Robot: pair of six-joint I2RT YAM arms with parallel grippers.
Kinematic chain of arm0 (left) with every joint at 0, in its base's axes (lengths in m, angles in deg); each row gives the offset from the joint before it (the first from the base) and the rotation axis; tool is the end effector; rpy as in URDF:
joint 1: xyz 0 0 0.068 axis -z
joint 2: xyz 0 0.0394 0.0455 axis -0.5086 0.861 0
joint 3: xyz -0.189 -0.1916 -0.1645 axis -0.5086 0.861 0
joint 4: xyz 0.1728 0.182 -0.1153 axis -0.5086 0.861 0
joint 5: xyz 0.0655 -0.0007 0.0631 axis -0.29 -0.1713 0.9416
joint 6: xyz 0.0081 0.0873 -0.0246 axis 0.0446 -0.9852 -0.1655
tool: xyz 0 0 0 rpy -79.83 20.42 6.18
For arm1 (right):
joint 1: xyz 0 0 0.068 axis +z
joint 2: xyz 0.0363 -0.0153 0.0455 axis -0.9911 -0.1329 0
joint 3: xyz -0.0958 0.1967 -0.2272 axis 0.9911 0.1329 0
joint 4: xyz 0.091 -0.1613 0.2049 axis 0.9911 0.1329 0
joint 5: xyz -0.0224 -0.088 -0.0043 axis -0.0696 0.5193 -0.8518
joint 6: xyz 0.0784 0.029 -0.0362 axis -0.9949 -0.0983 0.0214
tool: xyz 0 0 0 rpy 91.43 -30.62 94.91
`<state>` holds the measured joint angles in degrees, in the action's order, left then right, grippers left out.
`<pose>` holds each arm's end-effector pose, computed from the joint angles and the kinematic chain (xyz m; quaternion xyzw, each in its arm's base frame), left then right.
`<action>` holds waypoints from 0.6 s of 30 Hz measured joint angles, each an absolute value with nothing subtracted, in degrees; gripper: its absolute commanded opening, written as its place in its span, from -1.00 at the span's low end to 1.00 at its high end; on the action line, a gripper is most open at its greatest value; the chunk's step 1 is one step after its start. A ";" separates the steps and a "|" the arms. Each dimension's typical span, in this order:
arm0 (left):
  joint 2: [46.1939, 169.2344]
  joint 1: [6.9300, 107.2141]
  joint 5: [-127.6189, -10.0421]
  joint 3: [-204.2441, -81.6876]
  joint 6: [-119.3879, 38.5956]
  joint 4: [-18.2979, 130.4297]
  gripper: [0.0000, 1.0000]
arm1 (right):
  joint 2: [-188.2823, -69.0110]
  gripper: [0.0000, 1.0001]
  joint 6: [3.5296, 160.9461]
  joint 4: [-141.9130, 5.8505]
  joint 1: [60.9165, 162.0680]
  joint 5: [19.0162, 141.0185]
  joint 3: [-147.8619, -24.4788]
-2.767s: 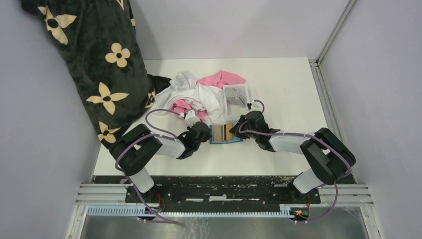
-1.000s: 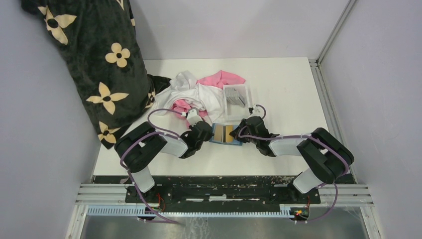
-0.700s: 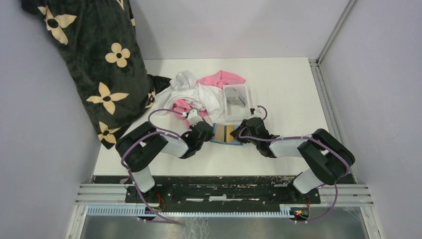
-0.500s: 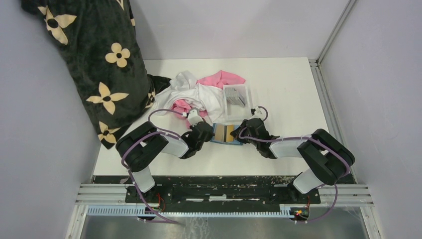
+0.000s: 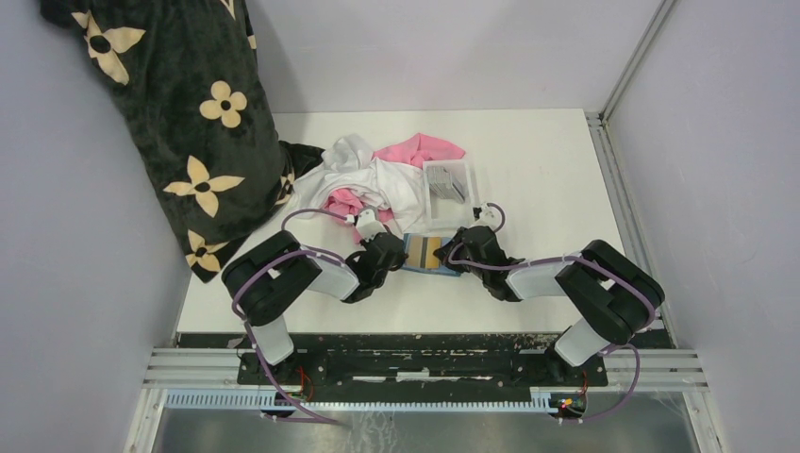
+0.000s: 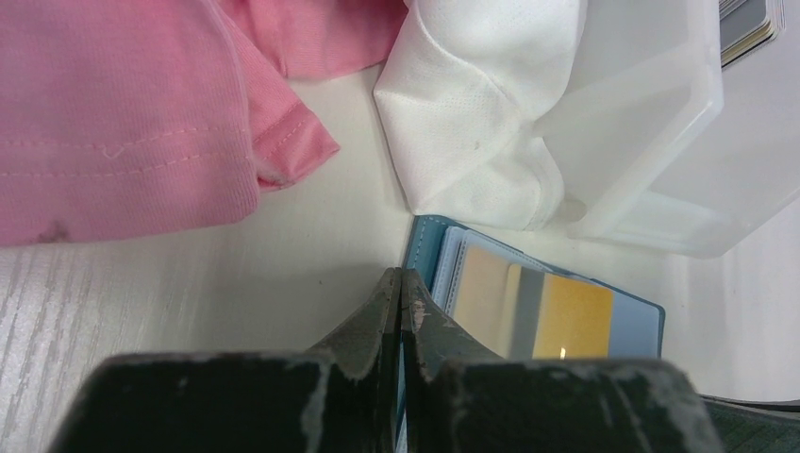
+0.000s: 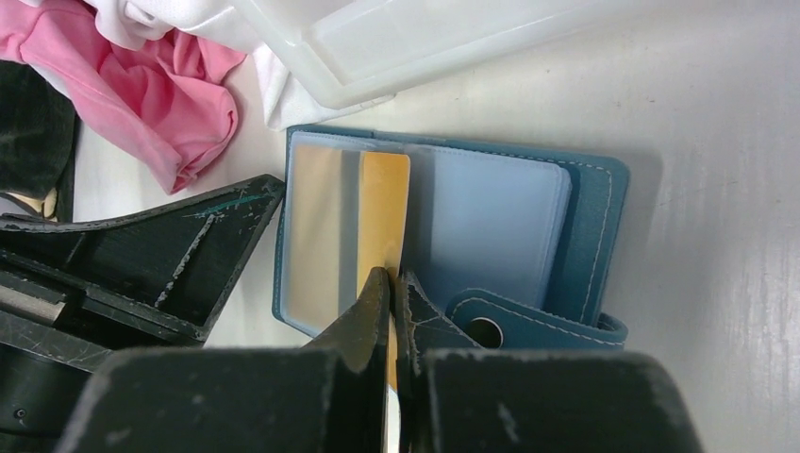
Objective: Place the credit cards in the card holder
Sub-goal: Insert the credit card into the card holder.
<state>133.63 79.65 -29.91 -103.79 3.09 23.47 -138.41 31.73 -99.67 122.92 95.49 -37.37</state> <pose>0.2624 -0.2392 0.1154 -0.1691 0.8424 -0.2161 0.4638 0.2524 0.2013 0.1290 0.1601 0.8625 0.3197 0.3581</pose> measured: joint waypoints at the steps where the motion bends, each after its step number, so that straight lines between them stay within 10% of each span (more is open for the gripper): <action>1: 133.67 79.76 -29.63 -103.79 3.11 23.45 -0.86 | -138.44 -0.98 31.75 -99.59 123.12 95.67 -37.50; 9: 133.76 81.51 -29.59 -103.72 3.97 23.25 -0.86 | -139.05 -0.14 33.26 -93.12 125.92 97.50 -41.30; 18: 132.51 82.21 -30.64 -102.35 4.43 23.08 -0.87 | -138.46 0.13 36.39 -83.24 128.58 101.29 -46.63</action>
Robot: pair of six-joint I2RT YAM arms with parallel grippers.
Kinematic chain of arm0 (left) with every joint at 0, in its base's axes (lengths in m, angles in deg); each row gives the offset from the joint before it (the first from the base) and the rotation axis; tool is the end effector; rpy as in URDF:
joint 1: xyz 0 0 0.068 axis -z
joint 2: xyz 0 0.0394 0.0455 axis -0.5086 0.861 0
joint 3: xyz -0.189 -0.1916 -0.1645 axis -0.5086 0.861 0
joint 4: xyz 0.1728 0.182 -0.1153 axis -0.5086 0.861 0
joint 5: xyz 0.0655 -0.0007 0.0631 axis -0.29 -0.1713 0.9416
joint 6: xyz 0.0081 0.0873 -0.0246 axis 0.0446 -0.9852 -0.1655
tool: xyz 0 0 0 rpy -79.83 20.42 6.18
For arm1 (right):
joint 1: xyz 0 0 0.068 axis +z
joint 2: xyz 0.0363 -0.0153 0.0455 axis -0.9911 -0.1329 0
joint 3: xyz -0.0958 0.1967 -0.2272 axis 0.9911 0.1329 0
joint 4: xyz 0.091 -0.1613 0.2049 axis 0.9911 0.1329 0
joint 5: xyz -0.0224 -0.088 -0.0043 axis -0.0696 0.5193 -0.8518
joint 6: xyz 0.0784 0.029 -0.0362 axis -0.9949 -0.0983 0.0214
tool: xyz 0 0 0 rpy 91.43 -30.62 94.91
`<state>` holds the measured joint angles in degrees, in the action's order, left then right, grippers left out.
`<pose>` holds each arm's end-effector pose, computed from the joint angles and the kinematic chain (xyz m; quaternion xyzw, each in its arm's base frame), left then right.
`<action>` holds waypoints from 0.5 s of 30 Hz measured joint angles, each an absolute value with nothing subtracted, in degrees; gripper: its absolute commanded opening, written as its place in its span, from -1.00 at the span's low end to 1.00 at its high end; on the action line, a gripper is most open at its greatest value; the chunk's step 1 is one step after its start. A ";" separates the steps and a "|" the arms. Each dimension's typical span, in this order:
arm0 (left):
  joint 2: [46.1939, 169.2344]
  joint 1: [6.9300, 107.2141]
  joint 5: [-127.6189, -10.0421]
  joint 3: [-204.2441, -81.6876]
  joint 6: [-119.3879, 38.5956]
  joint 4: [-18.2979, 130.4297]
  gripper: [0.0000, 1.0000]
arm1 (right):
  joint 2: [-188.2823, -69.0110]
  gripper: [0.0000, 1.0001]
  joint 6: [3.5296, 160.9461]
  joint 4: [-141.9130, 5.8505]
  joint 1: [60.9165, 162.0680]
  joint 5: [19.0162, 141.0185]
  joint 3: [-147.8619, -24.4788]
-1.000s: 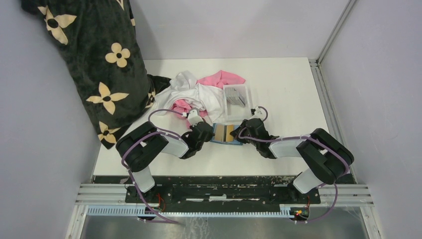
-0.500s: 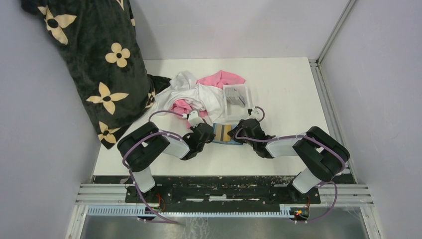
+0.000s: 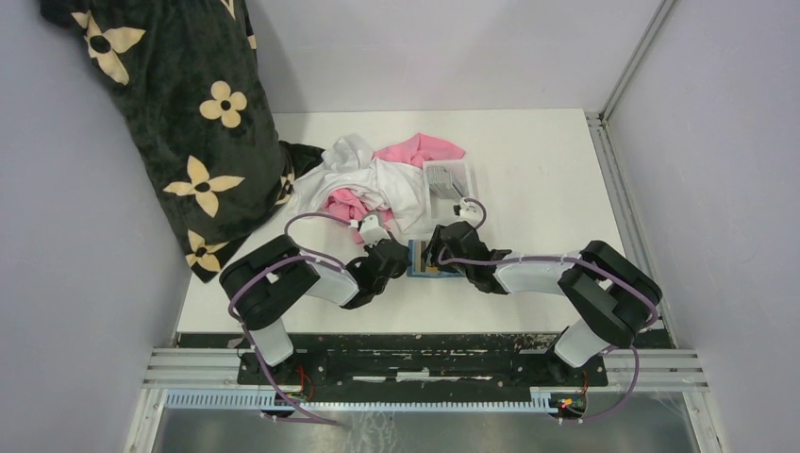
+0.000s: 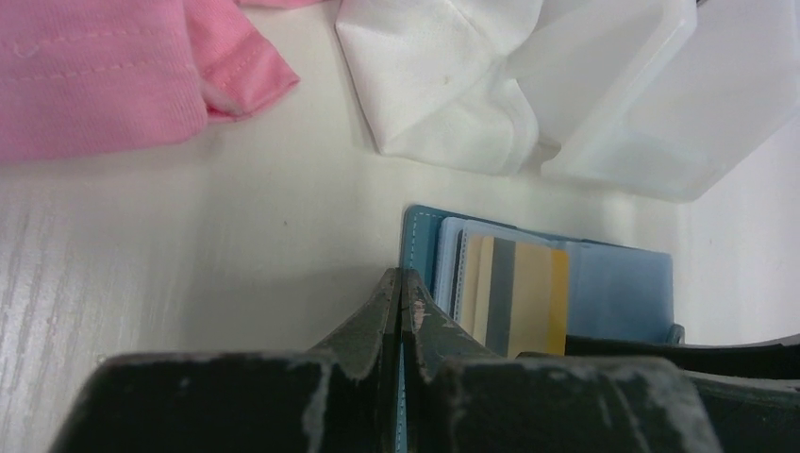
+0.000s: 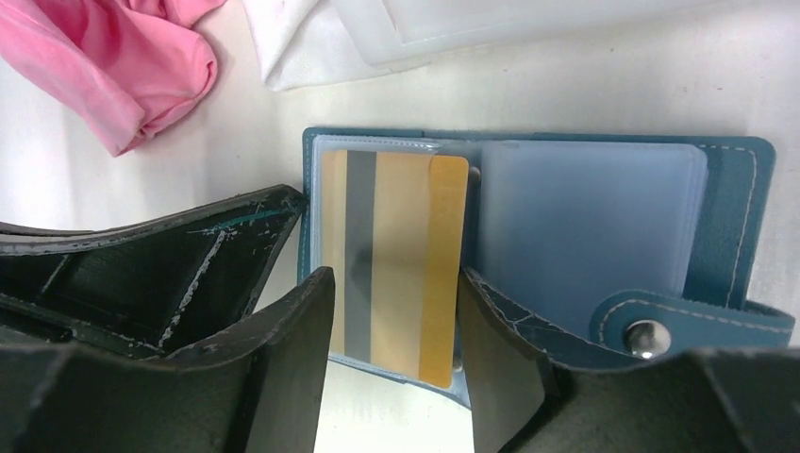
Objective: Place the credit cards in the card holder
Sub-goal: Insert the credit card into the card holder.
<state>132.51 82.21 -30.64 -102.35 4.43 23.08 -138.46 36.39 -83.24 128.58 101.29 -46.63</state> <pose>0.2466 -0.2460 0.1156 -0.1574 0.8454 -0.2360 0.4525 0.2500 0.2330 0.1440 0.1006 0.8963 0.2477 0.3537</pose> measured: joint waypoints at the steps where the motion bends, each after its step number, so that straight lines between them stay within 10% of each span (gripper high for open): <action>1: 132.36 82.36 -30.94 -102.19 4.45 23.10 -0.86 | -138.28 0.13 36.58 -82.56 128.73 101.57 -46.76; 15: 131.79 82.91 -34.57 -100.36 4.47 20.32 -0.87 | -139.94 0.42 41.94 -67.17 131.27 104.13 -55.20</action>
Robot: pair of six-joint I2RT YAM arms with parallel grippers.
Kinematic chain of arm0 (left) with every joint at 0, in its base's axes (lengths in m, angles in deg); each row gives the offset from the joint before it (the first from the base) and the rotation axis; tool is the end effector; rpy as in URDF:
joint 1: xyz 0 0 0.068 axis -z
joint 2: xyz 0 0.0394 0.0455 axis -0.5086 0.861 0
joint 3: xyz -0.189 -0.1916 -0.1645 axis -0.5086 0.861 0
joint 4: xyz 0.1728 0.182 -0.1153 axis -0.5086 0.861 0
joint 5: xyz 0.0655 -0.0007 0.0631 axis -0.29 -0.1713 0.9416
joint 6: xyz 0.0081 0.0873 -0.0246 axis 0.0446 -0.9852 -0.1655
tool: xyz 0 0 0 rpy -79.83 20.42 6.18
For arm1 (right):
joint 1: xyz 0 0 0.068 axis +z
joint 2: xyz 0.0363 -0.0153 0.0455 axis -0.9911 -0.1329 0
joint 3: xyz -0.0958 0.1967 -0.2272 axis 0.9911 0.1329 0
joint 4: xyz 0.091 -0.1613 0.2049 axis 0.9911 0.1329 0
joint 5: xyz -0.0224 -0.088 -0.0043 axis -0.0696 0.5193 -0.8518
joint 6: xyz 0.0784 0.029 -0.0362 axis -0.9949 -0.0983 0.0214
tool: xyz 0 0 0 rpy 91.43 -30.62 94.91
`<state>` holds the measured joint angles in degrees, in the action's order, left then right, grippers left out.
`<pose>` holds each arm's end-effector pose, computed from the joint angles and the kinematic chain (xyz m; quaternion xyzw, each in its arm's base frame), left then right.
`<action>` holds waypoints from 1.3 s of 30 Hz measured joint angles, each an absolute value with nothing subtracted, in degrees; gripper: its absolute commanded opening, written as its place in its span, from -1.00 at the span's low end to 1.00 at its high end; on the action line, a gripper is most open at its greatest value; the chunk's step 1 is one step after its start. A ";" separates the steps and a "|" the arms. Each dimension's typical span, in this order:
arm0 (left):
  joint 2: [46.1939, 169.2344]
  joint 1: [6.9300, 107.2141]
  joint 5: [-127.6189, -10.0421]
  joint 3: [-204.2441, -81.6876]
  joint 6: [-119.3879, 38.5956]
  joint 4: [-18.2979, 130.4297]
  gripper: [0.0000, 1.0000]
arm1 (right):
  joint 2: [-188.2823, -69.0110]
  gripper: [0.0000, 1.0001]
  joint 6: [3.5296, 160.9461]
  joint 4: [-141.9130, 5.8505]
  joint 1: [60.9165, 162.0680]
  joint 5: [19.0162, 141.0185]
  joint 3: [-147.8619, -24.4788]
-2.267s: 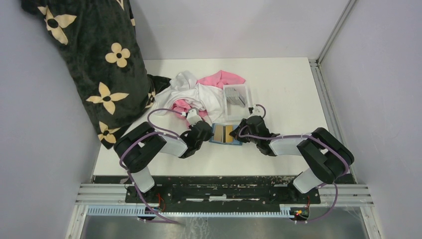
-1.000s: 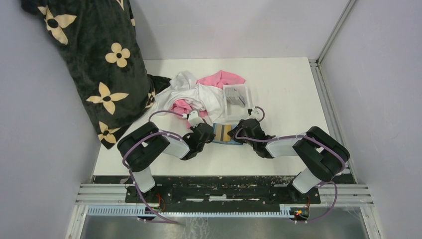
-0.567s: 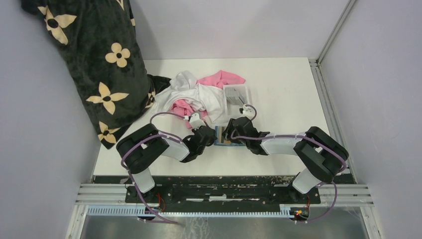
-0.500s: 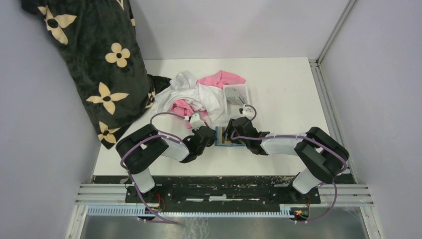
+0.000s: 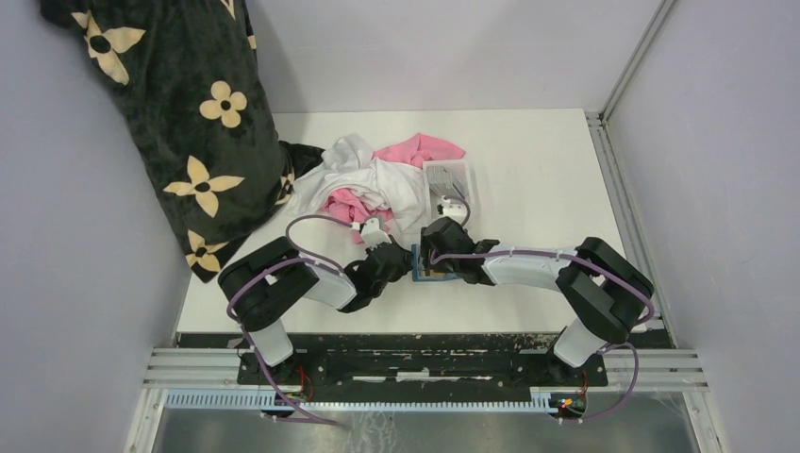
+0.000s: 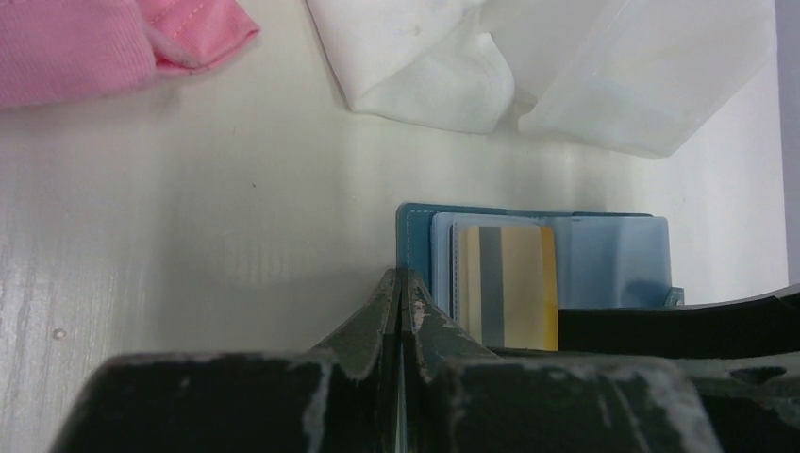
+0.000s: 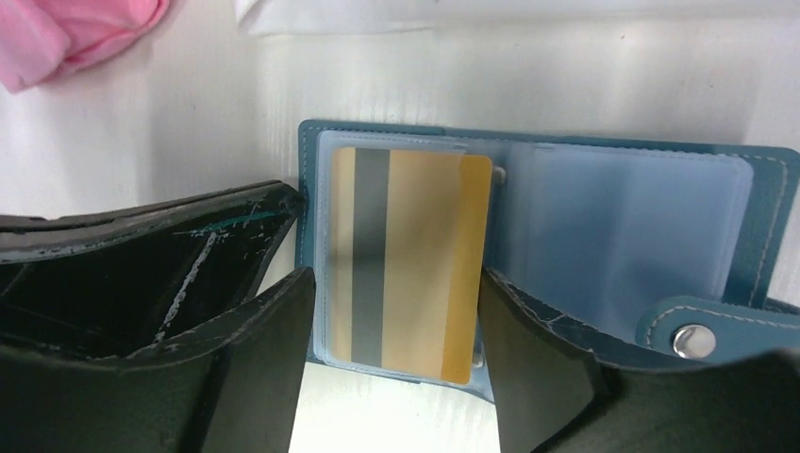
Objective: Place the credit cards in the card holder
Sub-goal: Insert the credit card into the card holder.
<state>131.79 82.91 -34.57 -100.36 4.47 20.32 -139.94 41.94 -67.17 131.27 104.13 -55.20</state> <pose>0.2369 -0.2485 0.1147 -0.1394 0.8480 -0.2690 0.4348 0.2489 0.2501 0.1534 0.0355 0.9282 0.1668 0.3308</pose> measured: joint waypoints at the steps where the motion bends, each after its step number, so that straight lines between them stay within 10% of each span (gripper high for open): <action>1: 131.66 82.91 -34.79 -100.16 4.47 20.22 -0.87 | -140.18 0.48 42.53 -66.06 131.84 104.54 -56.01; 12: 131.22 83.08 -36.65 -98.78 4.47 18.53 -0.87 | -143.29 0.51 45.44 -58.52 134.44 107.95 -61.15; 22: 131.13 83.11 -37.72 -96.12 5.74 14.38 -0.88 | -145.56 -0.14 46.51 -54.80 136.73 113.33 -63.99; 30: 131.00 83.15 -38.40 -95.16 7.05 13.24 -0.87 | -145.67 0.60 46.77 -52.16 138.37 115.23 -65.54; 39: 127.70 83.52 -38.15 -93.95 7.18 16.81 -0.83 | -143.70 0.68 49.20 -50.58 139.64 116.43 -66.41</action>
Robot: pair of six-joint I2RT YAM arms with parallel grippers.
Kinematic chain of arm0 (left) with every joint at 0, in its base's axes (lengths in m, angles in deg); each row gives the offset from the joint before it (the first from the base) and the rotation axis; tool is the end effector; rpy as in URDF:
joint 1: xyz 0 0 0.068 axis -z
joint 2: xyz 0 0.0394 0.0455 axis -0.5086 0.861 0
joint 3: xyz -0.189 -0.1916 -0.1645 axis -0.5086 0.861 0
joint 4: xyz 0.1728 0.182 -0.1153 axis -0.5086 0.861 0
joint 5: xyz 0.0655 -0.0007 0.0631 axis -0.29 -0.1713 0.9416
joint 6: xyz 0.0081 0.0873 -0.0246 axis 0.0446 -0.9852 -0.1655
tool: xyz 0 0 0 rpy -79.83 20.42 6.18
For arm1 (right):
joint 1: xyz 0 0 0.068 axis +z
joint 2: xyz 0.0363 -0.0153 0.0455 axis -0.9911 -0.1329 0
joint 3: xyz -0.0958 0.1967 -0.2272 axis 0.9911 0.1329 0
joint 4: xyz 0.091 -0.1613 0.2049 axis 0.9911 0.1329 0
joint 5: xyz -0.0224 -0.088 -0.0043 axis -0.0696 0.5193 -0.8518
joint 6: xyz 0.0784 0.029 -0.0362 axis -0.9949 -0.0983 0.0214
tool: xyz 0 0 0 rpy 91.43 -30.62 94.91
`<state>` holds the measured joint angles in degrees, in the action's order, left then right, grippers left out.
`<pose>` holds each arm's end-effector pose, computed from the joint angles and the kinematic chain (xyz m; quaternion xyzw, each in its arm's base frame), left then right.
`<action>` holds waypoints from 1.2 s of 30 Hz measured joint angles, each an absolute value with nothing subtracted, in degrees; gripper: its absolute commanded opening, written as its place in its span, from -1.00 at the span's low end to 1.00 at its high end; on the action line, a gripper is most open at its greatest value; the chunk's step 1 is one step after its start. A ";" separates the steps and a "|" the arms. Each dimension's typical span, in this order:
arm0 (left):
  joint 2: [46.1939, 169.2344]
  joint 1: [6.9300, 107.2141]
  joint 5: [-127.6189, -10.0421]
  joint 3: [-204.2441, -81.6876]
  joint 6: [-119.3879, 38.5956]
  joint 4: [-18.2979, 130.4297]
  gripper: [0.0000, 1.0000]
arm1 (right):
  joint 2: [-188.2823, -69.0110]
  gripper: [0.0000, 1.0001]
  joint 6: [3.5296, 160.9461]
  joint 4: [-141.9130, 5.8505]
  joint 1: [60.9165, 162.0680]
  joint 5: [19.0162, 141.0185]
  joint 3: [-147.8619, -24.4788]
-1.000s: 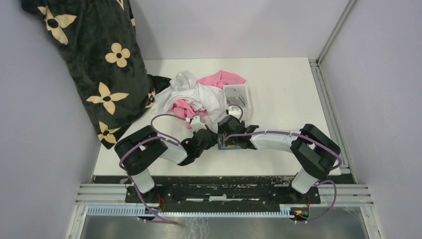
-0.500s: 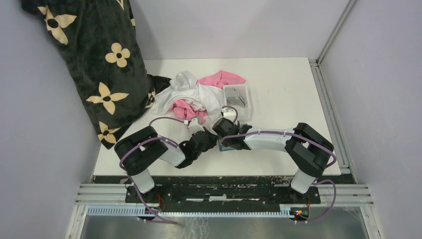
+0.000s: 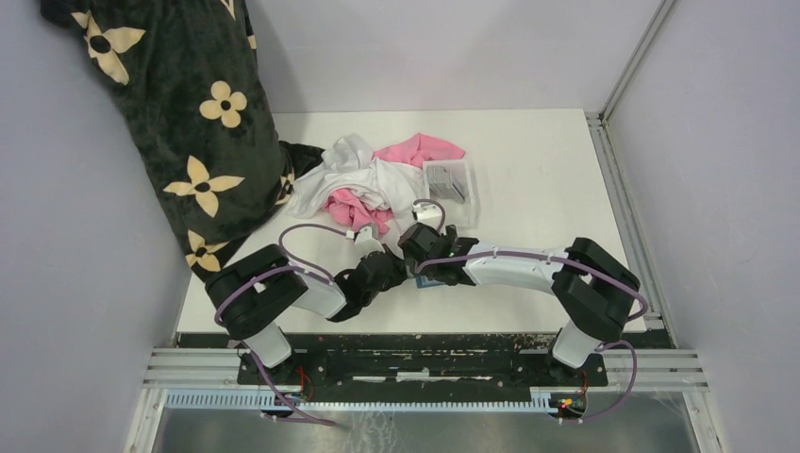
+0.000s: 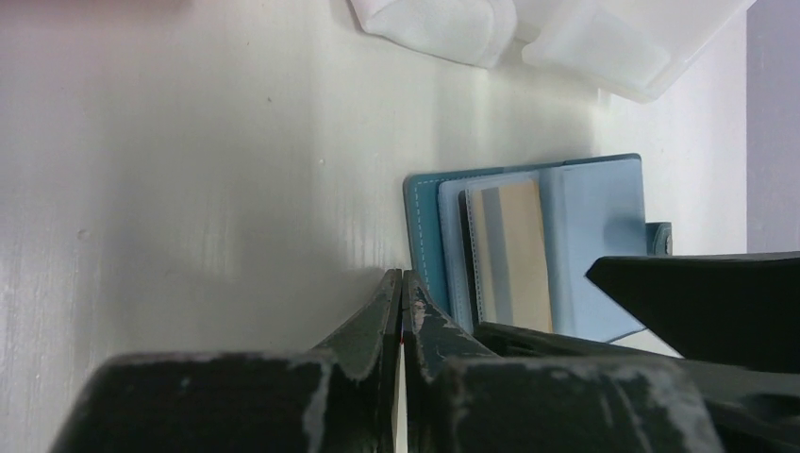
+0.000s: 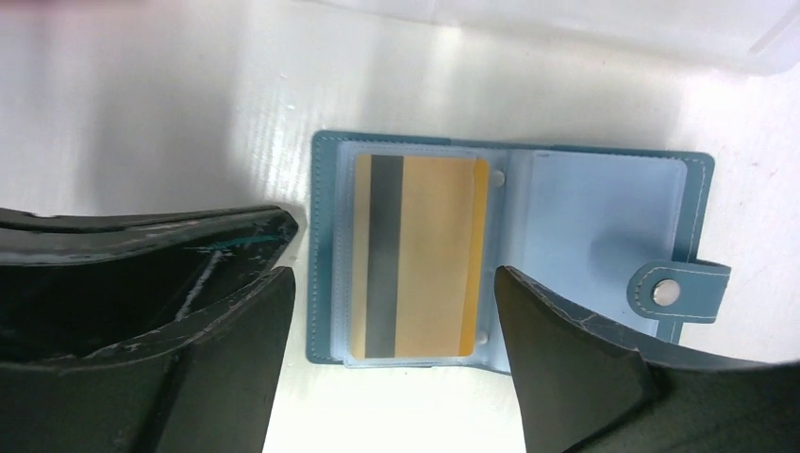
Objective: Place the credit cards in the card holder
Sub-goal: Insert the credit card into the card holder, then pick up the credit card from the storage box.
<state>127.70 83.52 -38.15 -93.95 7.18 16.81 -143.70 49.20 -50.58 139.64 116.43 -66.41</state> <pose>0.2139 -0.2318 0.1134 -0.1420 0.8468 -0.3070 0.4106 0.2315 0.2876 0.1731 -0.0741 0.9313 0.0401 0.3543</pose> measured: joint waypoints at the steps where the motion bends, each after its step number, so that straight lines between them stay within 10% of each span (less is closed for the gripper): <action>1: 127.29 83.56 -38.13 -93.95 7.18 17.50 -0.82 | -143.14 0.68 49.52 -50.52 139.64 116.45 -66.63; 36: 126.13 70.89 -39.58 -117.63 -3.77 42.33 -0.65 | -150.20 0.63 67.29 -50.21 116.91 107.65 -90.19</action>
